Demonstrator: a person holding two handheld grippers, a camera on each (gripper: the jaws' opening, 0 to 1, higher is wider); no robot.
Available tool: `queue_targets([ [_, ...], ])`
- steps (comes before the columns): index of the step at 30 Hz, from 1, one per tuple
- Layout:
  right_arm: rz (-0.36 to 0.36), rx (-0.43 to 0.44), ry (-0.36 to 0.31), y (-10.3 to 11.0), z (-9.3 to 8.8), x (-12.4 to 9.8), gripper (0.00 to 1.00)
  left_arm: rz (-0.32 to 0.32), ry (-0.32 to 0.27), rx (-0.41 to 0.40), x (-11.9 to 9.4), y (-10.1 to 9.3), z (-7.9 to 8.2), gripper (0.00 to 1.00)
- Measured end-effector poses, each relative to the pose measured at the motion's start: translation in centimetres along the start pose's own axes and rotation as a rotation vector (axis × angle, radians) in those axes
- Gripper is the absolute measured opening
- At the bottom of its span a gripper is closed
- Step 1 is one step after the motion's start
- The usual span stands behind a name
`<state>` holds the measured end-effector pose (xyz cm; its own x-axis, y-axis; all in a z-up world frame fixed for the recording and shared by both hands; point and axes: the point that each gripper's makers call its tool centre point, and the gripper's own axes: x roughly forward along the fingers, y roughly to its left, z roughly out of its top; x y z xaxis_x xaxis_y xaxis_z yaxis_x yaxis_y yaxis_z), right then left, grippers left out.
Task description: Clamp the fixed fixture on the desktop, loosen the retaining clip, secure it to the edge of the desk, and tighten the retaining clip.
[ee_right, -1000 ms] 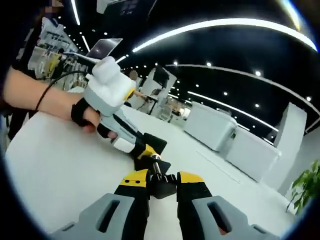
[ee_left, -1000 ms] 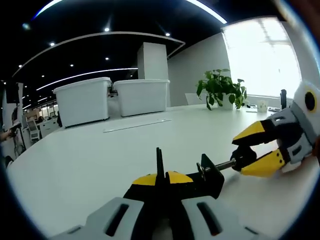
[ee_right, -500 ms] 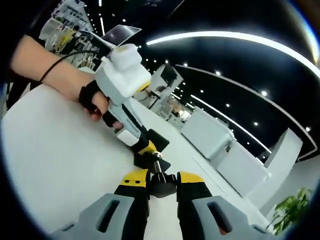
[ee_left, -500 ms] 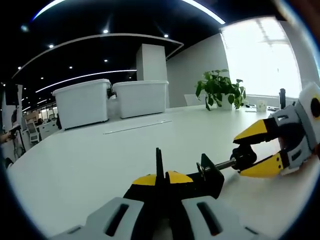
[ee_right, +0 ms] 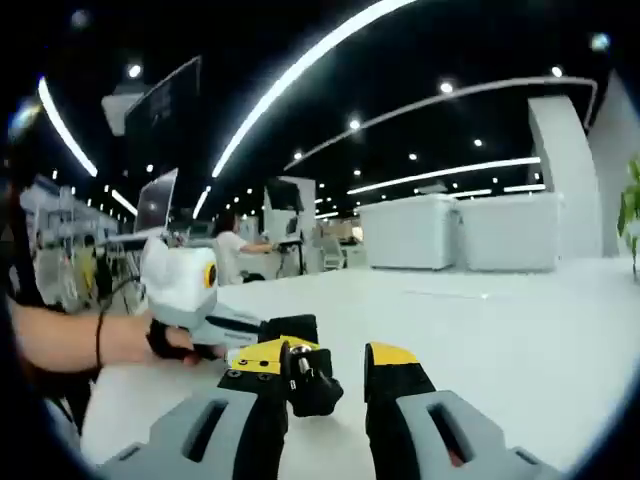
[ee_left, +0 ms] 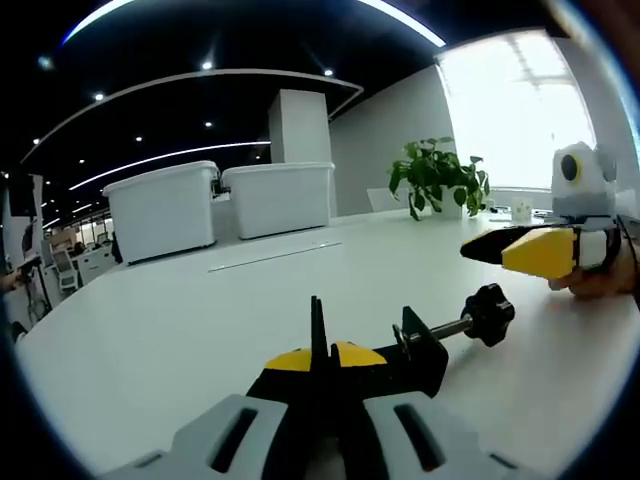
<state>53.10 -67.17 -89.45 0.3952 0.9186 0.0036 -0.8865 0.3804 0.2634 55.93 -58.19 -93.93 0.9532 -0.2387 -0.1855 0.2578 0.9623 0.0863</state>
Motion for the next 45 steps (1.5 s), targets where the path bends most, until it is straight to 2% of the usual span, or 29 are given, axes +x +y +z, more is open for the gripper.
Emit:
queue_targets([
  [2,0.002,-0.03,0.009,-0.6,-0.1,0.5,0.28,0.002,0.0,0.005,0.0,-0.2,0.0,0.06],
  [4,0.047,-0.066,0.054,-0.3,-0.8,1.2,0.25,-0.007,-0.001,0.006,0.0,-0.4,0.0,0.06],
  [5,0.066,-0.065,0.086,0.0,-1.3,1.4,0.25,-0.01,-0.002,0.004,0.0,-0.4,0.0,0.06],
  [8,0.084,-0.023,0.088,0.2,-1.2,1.5,0.24,-0.014,-0.003,0.004,-0.3,-0.6,-0.2,0.06],
  [13,0.136,-0.073,0.129,2.4,-2.3,0.8,0.22,-0.013,-0.004,0.004,-0.5,-1.0,-0.3,0.06],
  [14,0.105,-0.109,0.139,2.1,-2.6,0.9,0.21,-0.011,-0.003,0.004,-0.5,-1.0,-0.3,0.06],
  [16,0.083,-0.096,0.11,2.1,-2.1,1.2,0.15,-0.008,-0.004,0.004,-0.6,-1.1,-0.3,0.06],
  [17,0.097,-0.101,0.102,2.4,-2.0,1.1,0.11,-0.007,-0.005,0.004,-0.7,-1.2,-0.3,0.06],
  [20,0.094,-0.12,0.103,2.2,-2.0,1.3,0.1,-0.004,-0.005,0.004,-0.7,-1.1,-0.3,0.06],
  [28,0.092,-0.159,0.095,2.1,-1.9,1.5,0.12,-0.006,-0.003,-0.005,-0.6,-1.0,-0.3,0.06],
  [34,0.053,-0.169,0.101,1.4,-1.9,1.8,0.27,-0.002,-0.003,-0.007,-0.6,-0.9,-0.3,0.06],
  [38,0.062,-0.139,0.106,1.3,-1.9,2.0,0.21,-0.001,-0.002,-0.008,-0.6,-0.9,-0.3,0.06],
  [42,0.064,-0.149,0.107,1.4,-1.9,2.1,0.21,0.0,-0.001,-0.009,-0.6,-0.9,-0.3,0.06],
  [45,0.063,-0.197,0.101,2.0,-1.9,2.1,0.2,0.001,-0.001,-0.009,-0.6,-0.9,-0.3,0.06],
])
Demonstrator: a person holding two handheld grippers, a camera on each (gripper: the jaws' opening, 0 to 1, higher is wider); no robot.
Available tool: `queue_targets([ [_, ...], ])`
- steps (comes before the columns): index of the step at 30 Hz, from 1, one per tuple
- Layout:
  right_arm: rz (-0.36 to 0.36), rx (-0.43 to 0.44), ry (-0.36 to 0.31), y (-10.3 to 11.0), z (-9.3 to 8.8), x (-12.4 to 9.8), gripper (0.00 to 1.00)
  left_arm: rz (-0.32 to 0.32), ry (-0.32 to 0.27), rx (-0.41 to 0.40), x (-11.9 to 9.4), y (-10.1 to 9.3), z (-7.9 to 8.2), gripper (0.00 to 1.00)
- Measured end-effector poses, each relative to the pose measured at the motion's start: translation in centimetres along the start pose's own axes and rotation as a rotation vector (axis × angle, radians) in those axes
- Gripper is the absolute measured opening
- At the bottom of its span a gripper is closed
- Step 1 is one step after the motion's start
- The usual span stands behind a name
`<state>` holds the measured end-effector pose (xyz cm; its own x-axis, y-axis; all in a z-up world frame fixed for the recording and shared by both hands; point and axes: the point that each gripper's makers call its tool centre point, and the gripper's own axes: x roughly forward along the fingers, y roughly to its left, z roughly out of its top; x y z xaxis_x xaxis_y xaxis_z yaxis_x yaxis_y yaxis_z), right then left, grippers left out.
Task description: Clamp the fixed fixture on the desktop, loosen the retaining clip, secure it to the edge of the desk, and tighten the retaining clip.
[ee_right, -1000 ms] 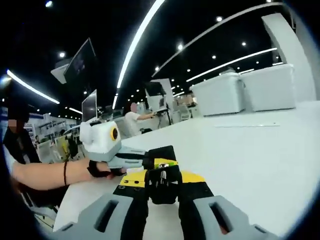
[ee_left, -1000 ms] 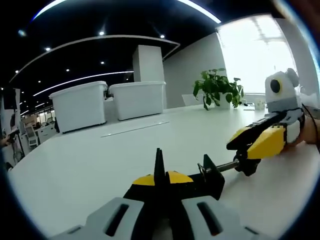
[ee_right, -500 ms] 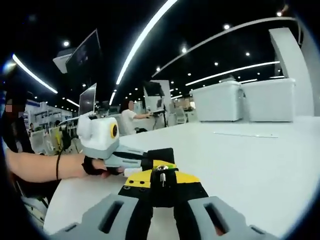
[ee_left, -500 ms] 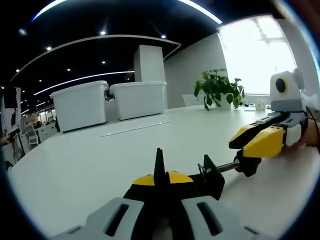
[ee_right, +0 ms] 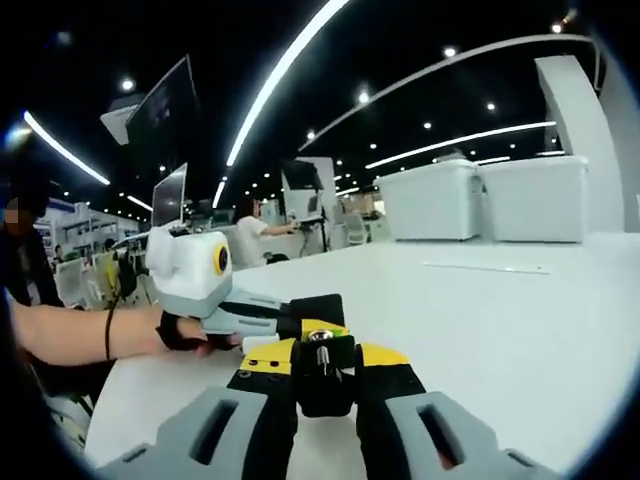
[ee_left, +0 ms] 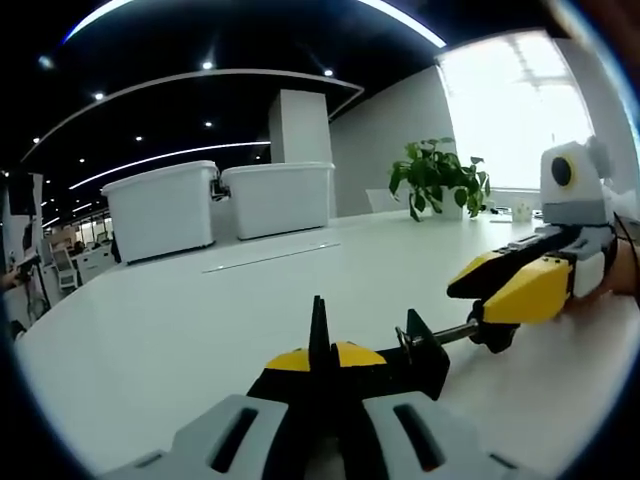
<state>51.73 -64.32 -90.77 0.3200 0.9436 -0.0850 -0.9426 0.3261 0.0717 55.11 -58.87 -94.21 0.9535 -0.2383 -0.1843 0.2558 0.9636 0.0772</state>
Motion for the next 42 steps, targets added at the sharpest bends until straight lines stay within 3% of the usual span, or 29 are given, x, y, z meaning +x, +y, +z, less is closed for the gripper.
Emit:
queue_targets([
  [9,-0.009,-0.075,-0.007,0.4,0.2,0.1,0.17,0.001,-0.001,-0.001,0.1,0.0,0.0,0.06],
  [21,-0.032,-0.462,0.001,1.7,0.1,0.2,0.17,0.004,-0.001,-0.009,0.0,0.1,0.0,0.05],
  [26,-0.052,-0.537,0.011,1.9,0.0,0.4,0.17,0.006,0.005,-0.022,0.0,0.1,-0.1,0.05],
  [32,-0.077,-0.757,0.035,2.1,-0.2,0.5,0.17,0.008,0.006,-0.025,0.0,0.1,-0.1,0.05],
  [42,-0.086,-0.816,0.035,2.2,-0.4,0.6,0.17,0.007,0.006,-0.026,0.0,0.1,-0.1,0.05],
])
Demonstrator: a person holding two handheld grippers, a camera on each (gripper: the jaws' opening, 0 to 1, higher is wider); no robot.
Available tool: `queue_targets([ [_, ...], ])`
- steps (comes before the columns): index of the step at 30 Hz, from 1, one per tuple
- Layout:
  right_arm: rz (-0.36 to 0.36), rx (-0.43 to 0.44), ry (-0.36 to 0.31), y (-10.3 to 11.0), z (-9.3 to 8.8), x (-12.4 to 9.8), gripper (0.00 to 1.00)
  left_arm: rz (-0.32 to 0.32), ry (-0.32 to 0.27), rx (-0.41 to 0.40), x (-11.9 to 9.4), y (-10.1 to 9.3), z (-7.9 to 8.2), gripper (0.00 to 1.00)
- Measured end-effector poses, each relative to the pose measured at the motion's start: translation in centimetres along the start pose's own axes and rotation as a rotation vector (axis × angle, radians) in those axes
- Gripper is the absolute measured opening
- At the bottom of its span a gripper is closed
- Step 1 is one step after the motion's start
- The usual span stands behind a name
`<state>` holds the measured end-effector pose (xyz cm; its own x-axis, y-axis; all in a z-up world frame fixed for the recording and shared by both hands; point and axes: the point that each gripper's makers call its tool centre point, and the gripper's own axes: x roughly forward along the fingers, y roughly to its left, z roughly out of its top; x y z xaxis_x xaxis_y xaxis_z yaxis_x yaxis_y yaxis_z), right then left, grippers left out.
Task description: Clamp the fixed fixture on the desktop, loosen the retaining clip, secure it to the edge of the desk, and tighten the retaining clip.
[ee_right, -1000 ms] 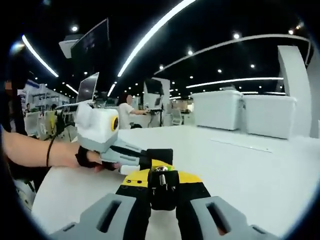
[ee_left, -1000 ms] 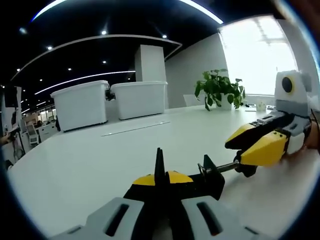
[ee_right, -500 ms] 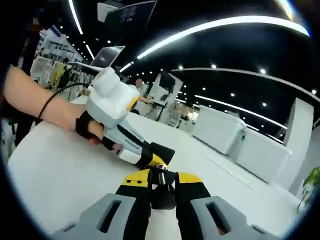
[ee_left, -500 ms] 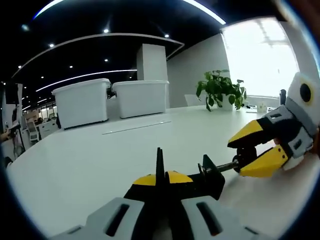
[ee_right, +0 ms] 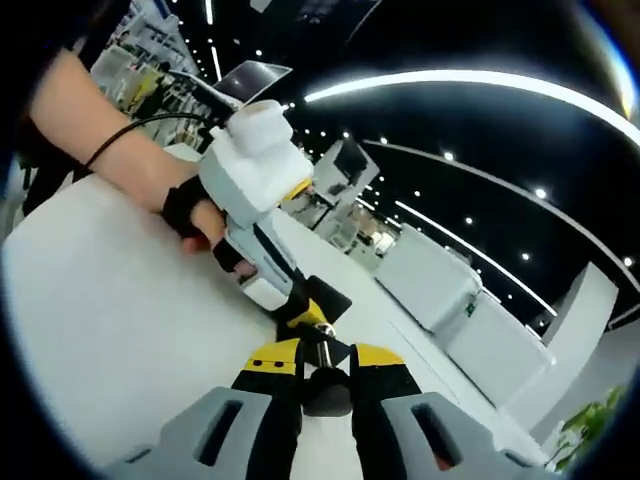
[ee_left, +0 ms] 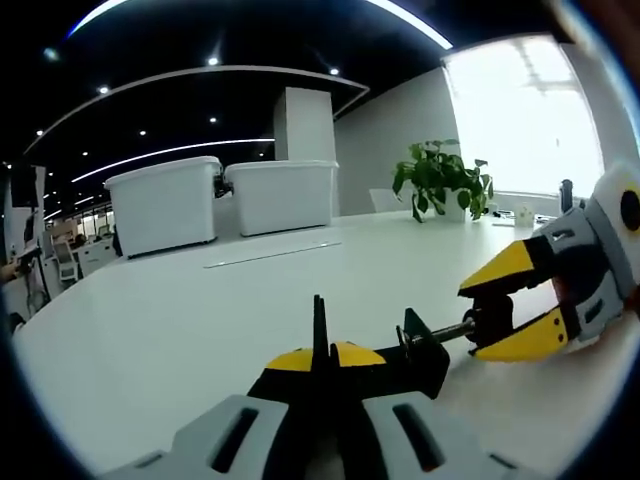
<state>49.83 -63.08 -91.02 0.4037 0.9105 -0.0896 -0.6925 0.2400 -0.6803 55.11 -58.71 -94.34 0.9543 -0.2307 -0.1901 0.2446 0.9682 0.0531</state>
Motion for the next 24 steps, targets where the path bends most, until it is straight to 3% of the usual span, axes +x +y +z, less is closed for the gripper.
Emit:
queue_targets([
  [2,-0.005,-0.057,0.005,0.1,0.0,0.0,0.17,0.0,0.0,0.0,0.0,0.0,0.0,0.05],
  [8,-0.013,-0.052,-0.002,0.0,0.0,0.0,0.17,-0.001,0.0,0.0,0.0,0.0,0.0,0.05],
  [12,-0.026,-0.188,0.012,0.4,0.1,0.0,0.17,0.0,0.0,0.0,0.0,0.0,0.0,0.05],
  [15,-0.028,-0.201,0.012,0.5,0.1,0.0,0.17,0.001,0.0,0.0,0.0,0.0,0.0,0.05],
  [18,-0.024,-0.104,0.001,0.2,0.1,0.0,0.17,0.0,0.0,0.001,0.0,0.0,0.0,0.05],
  [21,-0.02,0.082,-0.035,-0.4,0.6,-0.2,0.19,-0.002,-0.001,0.002,0.0,-0.1,0.0,0.05],
  [24,-0.003,0.387,-0.069,-1.3,0.9,-0.5,0.28,-0.002,-0.001,0.003,0.0,-0.1,0.0,0.05],
])
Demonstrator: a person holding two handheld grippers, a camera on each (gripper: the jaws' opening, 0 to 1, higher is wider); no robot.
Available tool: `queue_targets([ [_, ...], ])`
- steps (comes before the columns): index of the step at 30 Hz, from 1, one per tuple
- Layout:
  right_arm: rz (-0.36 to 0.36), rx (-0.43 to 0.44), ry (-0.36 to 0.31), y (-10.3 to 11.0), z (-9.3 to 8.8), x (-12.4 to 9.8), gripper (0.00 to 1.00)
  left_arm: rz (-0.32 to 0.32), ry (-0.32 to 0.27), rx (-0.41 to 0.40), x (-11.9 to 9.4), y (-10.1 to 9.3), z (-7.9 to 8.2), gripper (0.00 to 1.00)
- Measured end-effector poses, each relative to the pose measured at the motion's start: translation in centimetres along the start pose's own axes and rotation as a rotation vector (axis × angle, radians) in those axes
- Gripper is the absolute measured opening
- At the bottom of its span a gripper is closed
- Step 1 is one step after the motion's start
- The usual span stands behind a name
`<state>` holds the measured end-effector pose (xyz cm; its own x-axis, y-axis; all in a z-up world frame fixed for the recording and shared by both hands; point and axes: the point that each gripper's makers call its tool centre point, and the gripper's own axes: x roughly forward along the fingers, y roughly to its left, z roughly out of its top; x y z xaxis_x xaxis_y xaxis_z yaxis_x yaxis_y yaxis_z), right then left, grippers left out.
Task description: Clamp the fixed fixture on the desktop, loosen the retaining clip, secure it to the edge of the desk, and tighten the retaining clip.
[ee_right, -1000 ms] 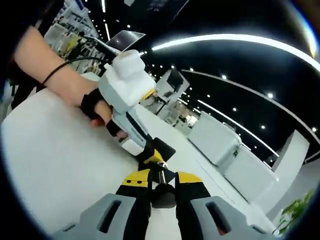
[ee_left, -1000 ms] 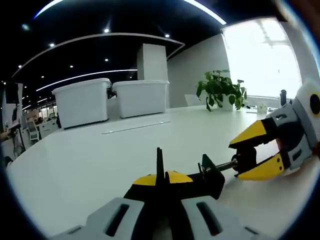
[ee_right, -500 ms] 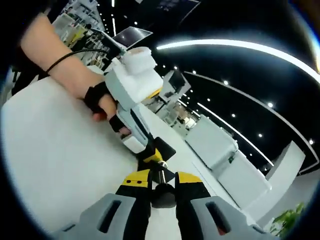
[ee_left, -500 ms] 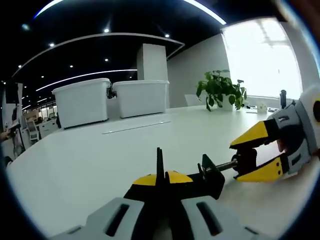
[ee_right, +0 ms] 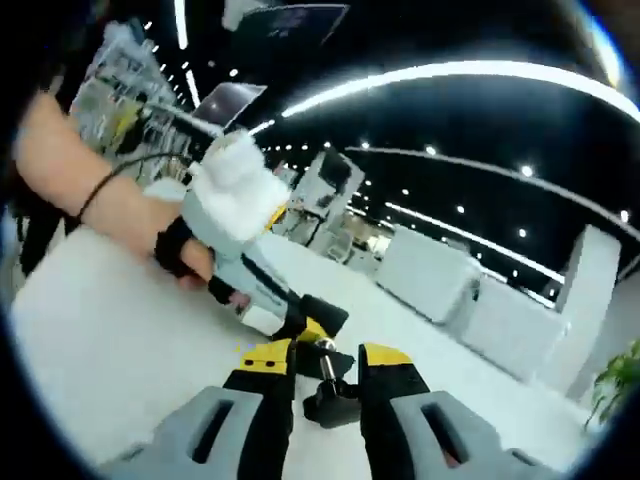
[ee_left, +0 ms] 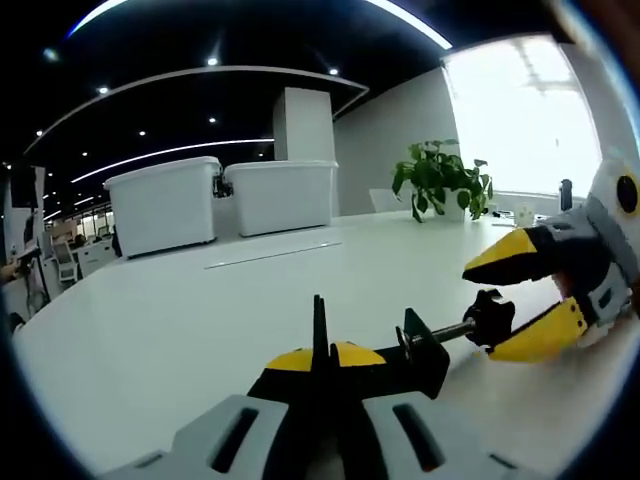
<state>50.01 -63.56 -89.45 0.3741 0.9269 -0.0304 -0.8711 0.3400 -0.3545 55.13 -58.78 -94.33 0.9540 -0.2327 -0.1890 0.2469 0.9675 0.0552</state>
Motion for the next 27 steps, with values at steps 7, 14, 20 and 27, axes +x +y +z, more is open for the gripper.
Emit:
queue_targets([
  [7,-0.034,0.502,0.017,-3.4,-2.0,-1.0,0.29,0.0,0.0,0.0,0.0,0.0,0.0,0.05],
  [14,0.03,0.554,0.042,-1.8,-2.2,-1.2,0.26,0.0,0.0,-0.001,0.0,0.0,0.0,0.05],
  [20,0.038,0.525,0.06,-1.1,-2.5,-1.1,0.21,0.0,0.0,-0.001,0.0,0.0,0.0,0.05],
  [27,0.019,0.319,0.071,-1.1,-2.5,-0.7,0.2,0.001,0.001,-0.002,0.0,0.0,0.0,0.05],
])
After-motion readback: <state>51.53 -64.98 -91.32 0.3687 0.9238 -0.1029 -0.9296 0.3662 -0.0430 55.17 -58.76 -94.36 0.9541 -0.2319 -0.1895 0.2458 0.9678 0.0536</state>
